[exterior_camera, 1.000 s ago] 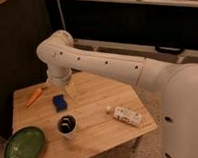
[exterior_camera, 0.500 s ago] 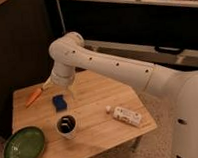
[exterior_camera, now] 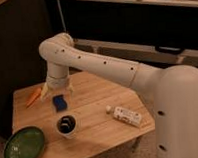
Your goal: Place the white sponge in the ceramic bowl
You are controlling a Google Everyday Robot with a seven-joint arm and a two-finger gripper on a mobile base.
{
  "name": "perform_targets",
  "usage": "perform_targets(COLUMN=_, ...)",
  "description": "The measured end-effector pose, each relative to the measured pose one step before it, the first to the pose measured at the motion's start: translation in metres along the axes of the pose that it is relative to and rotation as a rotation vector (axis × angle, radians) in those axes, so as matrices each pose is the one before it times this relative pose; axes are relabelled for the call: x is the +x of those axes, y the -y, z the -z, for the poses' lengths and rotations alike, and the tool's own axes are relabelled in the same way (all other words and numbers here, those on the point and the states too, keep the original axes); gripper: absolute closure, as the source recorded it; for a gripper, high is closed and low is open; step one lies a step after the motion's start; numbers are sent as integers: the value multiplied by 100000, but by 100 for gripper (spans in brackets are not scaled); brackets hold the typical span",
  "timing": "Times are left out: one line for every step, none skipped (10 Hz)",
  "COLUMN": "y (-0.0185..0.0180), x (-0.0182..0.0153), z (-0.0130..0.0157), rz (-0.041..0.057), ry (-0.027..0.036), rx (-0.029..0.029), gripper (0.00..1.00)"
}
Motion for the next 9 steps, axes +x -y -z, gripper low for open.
perform_targets(y=250, x=32, z=-160, rz=1399, ry=311, rx=-282, gripper=20)
perform_targets(y=37, x=-52, z=-57, rz=690, ry=-1778, rx=57, gripper=20)
perform_targets(y=585, x=97, z=-240, rz=2123, ry=-4038, rx=1580, gripper=20)
perform_targets(y=651, x=237, z=-435, rz=3241, ry=-5694, rx=1691, gripper=20)
perform_targets(y=1387, x=535, z=-569, rz=4867, ry=-8461, rx=2292, gripper=20)
perform_targets(y=1377, x=374, z=-677, rz=4904, ry=-6412, rx=1730, gripper=20)
perform_targets(y=872, x=14, z=-326, rz=3217, ry=-4602, rx=1871, gripper=20)
perform_targets(y=345, x=70, z=-370, rz=2572, ry=-3506, rx=873, gripper=20)
perform_targets(y=203, x=79, z=-883, rz=1969, ry=1075, rx=-1971, gripper=20)
